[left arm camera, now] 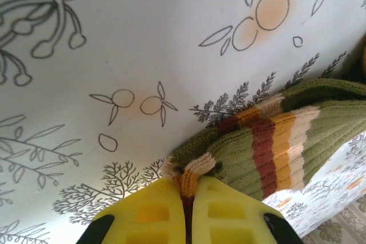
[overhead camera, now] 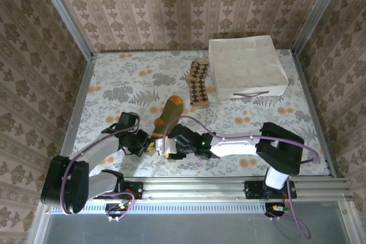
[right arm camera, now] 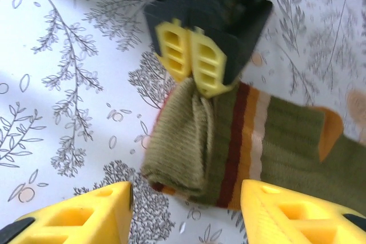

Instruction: Roll the socks

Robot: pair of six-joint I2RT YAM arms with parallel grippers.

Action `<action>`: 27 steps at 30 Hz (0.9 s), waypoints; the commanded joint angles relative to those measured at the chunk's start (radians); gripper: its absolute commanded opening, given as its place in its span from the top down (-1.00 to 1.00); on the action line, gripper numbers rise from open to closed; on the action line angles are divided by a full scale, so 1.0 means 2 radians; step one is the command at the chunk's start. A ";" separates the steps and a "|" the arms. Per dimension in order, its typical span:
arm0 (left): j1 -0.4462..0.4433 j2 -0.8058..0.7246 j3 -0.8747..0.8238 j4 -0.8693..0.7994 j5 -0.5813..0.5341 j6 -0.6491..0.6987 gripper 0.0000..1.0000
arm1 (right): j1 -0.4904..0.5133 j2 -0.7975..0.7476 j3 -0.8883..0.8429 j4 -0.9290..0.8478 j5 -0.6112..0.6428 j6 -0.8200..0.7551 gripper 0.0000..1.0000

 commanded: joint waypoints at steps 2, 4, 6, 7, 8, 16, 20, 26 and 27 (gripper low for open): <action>0.010 0.025 0.011 -0.061 0.000 0.030 1.00 | 0.026 0.045 0.022 0.030 0.069 -0.086 -0.06; 0.012 0.033 0.013 -0.058 0.004 0.034 1.00 | 0.033 0.062 0.035 0.030 0.080 -0.092 -0.06; 0.012 0.038 0.016 -0.059 0.005 0.038 1.00 | 0.035 0.079 0.048 0.029 0.089 -0.091 -0.06; 0.012 0.040 0.016 -0.059 0.005 0.040 1.00 | 0.036 0.086 0.052 0.028 0.094 -0.088 -0.05; 0.012 0.040 0.016 -0.059 0.005 0.041 1.00 | 0.036 0.095 0.057 0.027 0.101 -0.083 -0.03; 0.019 0.040 0.022 -0.062 0.010 0.054 1.00 | 0.026 0.138 0.071 0.008 0.138 -0.018 0.49; 0.023 0.036 0.033 -0.069 0.014 0.064 1.00 | 0.023 0.130 0.059 -0.010 0.110 0.022 0.89; 0.031 0.017 0.056 -0.087 0.013 0.066 0.51 | -0.008 0.117 0.063 -0.051 0.005 0.108 1.00; 0.032 0.014 0.059 -0.089 0.012 0.065 0.41 | -0.016 0.116 0.064 -0.058 -0.019 0.122 1.00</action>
